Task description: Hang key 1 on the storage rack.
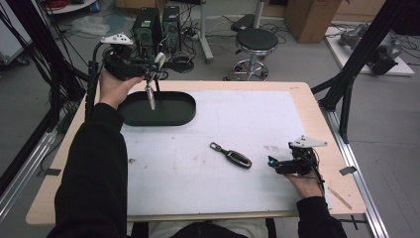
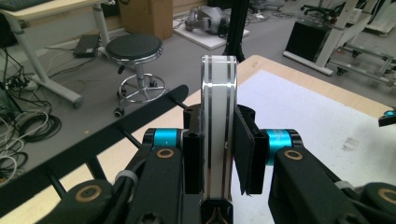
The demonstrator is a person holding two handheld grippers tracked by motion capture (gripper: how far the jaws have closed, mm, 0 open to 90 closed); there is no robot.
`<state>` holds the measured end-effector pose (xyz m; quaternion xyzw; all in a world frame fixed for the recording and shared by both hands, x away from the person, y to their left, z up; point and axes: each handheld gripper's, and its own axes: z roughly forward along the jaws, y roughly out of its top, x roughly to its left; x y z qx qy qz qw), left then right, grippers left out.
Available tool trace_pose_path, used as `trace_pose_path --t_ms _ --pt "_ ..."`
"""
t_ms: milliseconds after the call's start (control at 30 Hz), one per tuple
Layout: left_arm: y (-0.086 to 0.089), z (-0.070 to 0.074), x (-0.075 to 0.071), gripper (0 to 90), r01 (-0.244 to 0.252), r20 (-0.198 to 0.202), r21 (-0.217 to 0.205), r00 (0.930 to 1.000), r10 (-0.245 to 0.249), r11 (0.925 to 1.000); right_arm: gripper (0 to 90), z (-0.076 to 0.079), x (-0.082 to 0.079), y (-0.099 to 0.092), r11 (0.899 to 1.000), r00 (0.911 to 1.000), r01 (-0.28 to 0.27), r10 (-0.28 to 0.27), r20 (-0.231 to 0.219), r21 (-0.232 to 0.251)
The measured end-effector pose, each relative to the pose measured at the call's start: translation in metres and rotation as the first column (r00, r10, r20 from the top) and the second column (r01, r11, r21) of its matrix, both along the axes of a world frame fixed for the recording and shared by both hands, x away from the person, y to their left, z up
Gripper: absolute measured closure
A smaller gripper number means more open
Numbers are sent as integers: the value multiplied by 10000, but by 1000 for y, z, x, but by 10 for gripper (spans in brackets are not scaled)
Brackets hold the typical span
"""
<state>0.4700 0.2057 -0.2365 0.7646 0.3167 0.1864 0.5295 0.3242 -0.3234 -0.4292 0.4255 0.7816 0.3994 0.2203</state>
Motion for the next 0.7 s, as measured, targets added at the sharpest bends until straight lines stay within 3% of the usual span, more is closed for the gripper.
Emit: trace_pose_path --t_ms 367,467,700 --pt "-11 11 20 747 -224 385 10 9990 224 9997 8 0 1 -1 9999 9999 -74 75 -95 100" --pt "-13 14 29 747 -415 365 179 9985 408 9990 8 -1 1 -1 9999 9999 -94 95 -82 78" --pt "-12 8 41 747 -543 373 40 9978 541 9985 8 -1 0 -1 9999 9999 -111 113 -128 100"
